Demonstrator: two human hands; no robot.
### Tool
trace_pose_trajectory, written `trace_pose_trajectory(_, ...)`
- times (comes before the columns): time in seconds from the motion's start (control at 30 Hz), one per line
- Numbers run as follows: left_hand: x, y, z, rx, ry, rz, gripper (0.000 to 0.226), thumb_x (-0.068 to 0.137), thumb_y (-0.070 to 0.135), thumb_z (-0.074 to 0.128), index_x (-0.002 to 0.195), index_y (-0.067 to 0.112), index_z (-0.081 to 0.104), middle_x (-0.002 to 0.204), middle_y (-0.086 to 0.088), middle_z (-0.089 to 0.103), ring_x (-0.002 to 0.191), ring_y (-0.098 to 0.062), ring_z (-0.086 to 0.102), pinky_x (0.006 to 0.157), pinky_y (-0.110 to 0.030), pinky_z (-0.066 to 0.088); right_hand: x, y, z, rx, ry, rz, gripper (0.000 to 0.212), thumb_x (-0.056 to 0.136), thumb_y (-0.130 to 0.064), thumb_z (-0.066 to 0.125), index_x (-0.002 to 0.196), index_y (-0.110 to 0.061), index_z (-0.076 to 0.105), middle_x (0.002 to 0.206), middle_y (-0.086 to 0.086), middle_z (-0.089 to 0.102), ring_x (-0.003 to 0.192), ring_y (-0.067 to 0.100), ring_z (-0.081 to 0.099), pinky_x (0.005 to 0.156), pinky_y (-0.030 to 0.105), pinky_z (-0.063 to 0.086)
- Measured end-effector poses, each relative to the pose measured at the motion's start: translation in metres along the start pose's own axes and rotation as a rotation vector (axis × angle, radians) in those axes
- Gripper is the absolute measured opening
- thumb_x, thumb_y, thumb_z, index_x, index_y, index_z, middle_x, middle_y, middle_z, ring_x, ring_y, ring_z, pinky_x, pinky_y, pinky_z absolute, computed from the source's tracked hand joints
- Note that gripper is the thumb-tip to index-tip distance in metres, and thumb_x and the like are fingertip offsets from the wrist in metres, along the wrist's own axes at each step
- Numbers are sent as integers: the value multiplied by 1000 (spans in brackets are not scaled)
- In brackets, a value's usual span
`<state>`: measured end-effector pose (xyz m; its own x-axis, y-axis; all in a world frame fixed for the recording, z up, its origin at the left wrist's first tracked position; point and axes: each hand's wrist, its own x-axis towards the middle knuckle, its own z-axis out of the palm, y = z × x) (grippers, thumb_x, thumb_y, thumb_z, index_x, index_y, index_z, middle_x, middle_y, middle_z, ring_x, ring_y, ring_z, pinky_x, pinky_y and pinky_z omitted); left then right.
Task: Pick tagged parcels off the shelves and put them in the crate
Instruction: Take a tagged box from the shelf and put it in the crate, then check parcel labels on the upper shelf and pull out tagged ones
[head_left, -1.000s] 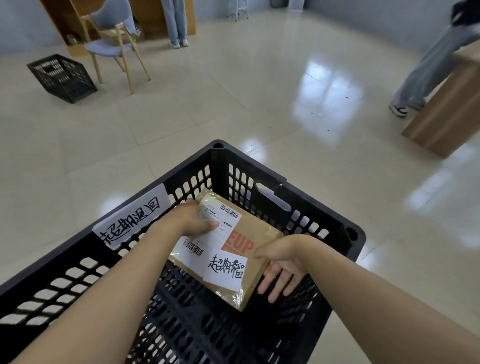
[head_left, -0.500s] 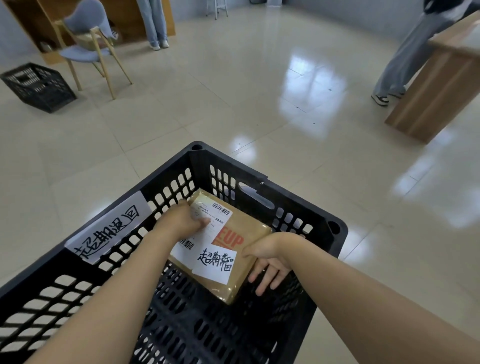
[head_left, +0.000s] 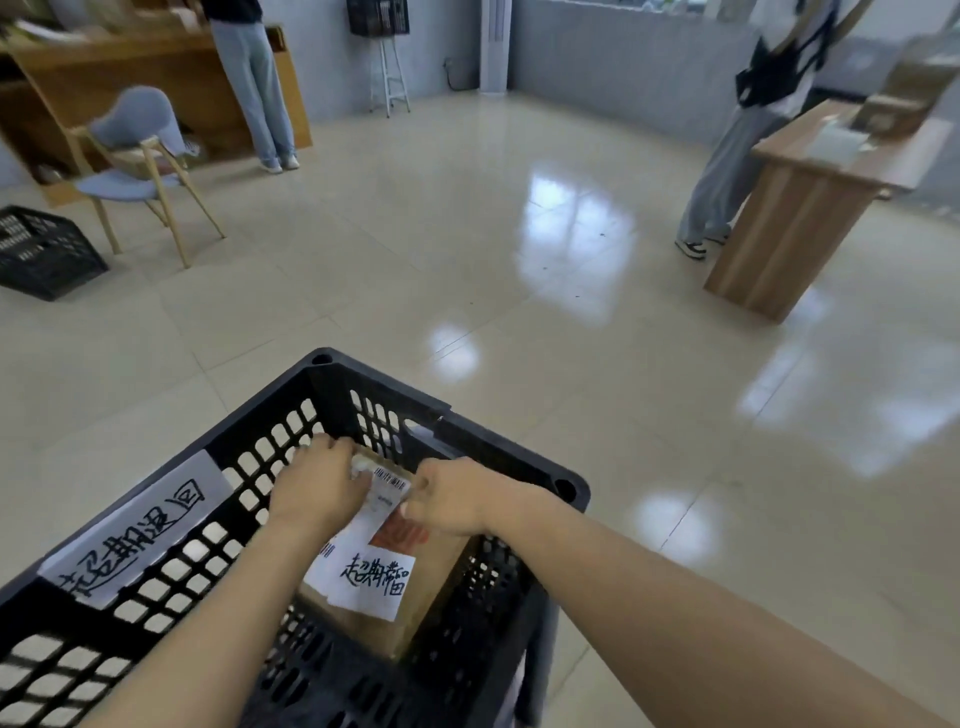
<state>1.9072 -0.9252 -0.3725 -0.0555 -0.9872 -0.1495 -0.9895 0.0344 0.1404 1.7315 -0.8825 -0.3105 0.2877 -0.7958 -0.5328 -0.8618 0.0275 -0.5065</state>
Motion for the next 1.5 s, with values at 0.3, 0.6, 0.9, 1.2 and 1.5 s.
trace_pose_trajectory(0.3,-46,143,-170,-106,311,233,23,94,37,57,109,22,66,102,-2,70,94,-25,64,84,-39,52,-139,40,-119,-6,660,-216,48,97,-30,54,141,-14,43,136,11,53,122,29,53,99,42,46)
trace_pose_trajectory(0.6,-178,411,-218,-81,625,742,43,96,36,53,135,20,51,133,-6,56,118,-28,55,90,-41,48,-376,189,-184,-367,1154,88,49,94,-26,53,140,-15,42,140,11,47,125,32,46,98,44,44)
trace_pose_trajectory(0.9,-311,658,-213,-157,670,1227,47,94,34,55,137,18,48,135,-11,53,123,-32,49,96,-46,45,-614,340,-172,-423,1477,530,47,92,-22,54,138,-17,46,138,9,49,125,31,46,99,42,43)
trace_pose_trajectory(1.2,-424,875,-163,-271,599,1698,46,93,30,54,137,15,48,134,-12,53,125,-32,48,99,-47,43,-789,473,-123,-451,1577,1033,47,94,-21,52,140,-19,43,135,5,49,124,26,46,102,40,42)
trace_pose_trajectory(1.5,-573,1056,-119,-426,457,2117,49,95,35,52,140,18,44,134,-10,54,123,-30,52,95,-44,48,-946,553,-56,-348,1550,1575,48,92,-19,54,139,-13,44,136,10,47,125,31,42,99,43,39)
